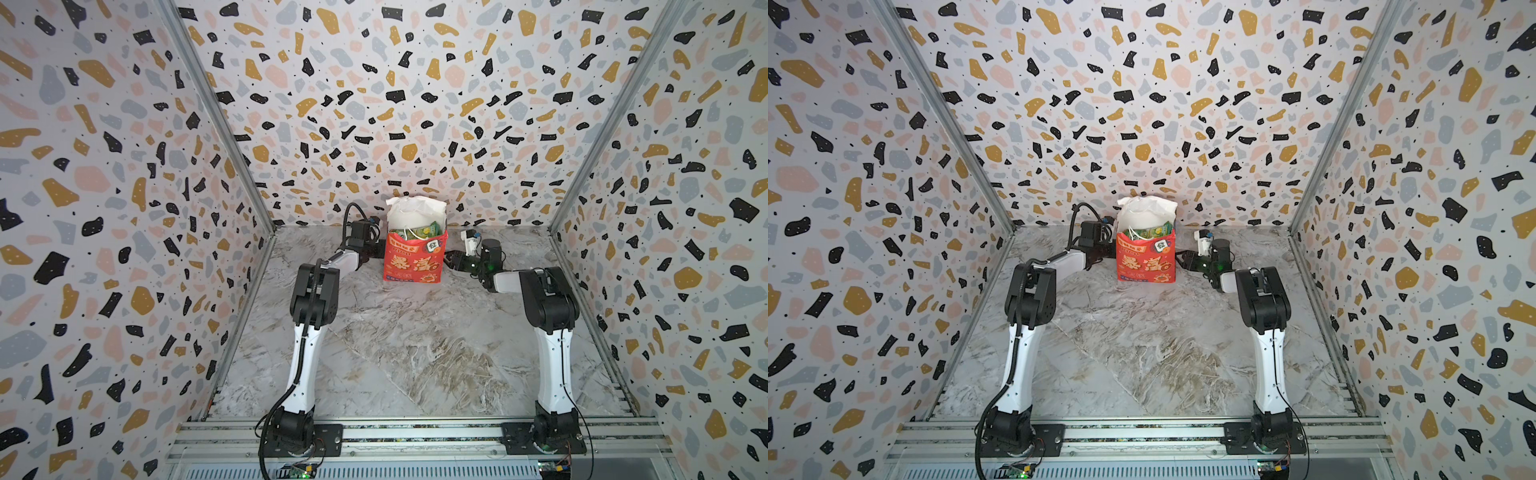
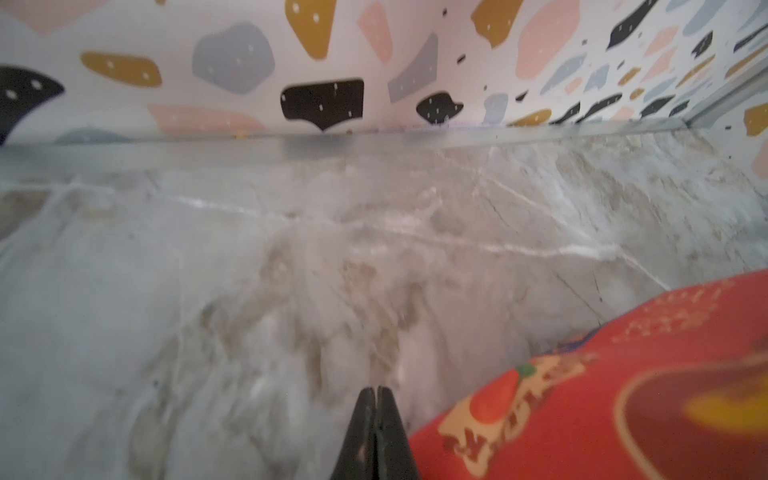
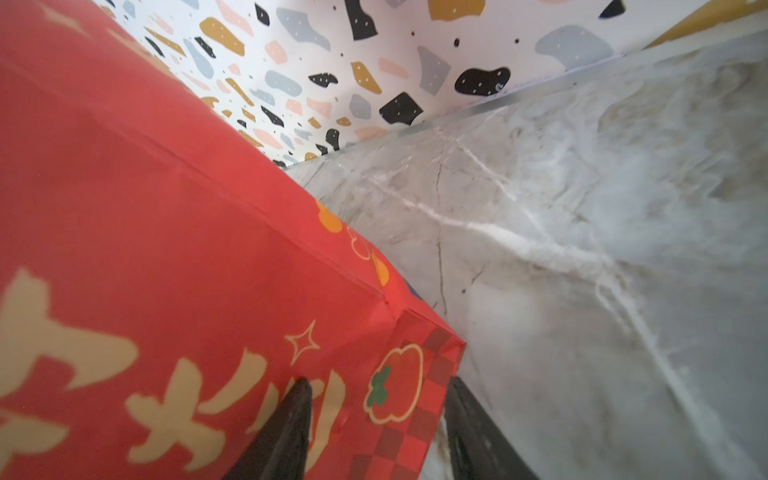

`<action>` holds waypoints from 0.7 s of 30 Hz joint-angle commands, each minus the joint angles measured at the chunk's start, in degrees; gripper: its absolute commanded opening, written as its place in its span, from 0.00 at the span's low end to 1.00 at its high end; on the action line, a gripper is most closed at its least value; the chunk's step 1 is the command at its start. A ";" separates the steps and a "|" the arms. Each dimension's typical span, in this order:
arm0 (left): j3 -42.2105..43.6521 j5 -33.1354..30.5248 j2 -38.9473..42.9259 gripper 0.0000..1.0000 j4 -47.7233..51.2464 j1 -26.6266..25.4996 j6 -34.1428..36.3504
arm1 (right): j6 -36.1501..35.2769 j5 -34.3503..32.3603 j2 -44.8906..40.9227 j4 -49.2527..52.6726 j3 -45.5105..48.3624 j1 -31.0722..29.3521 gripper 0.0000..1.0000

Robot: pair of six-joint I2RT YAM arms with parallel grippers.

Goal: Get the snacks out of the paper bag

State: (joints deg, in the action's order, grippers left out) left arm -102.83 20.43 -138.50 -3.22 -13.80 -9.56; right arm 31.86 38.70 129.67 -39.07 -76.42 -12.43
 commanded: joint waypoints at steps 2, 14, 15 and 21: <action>11.19 2.56 8.55 0.00 -9.04 -1.34 1.12 | 0.86 0.97 -5.68 -5.46 3.92 -1.97 0.54; 32.81 1.44 20.41 0.00 -19.72 -1.67 -3.36 | 1.52 1.35 -13.71 -10.64 16.74 -2.99 0.54; 33.30 -0.08 21.39 0.00 -19.04 -1.62 -3.05 | 1.67 0.61 -14.91 -10.85 17.91 -3.19 0.54; 35.85 -2.81 27.59 0.00 -20.10 2.53 -5.65 | 3.74 -1.42 -21.92 -12.68 23.16 -3.20 0.56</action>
State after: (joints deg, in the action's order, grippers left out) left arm -67.35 18.50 -114.83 -18.70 -13.43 -12.93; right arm 34.48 37.47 112.40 -48.62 -53.91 -14.79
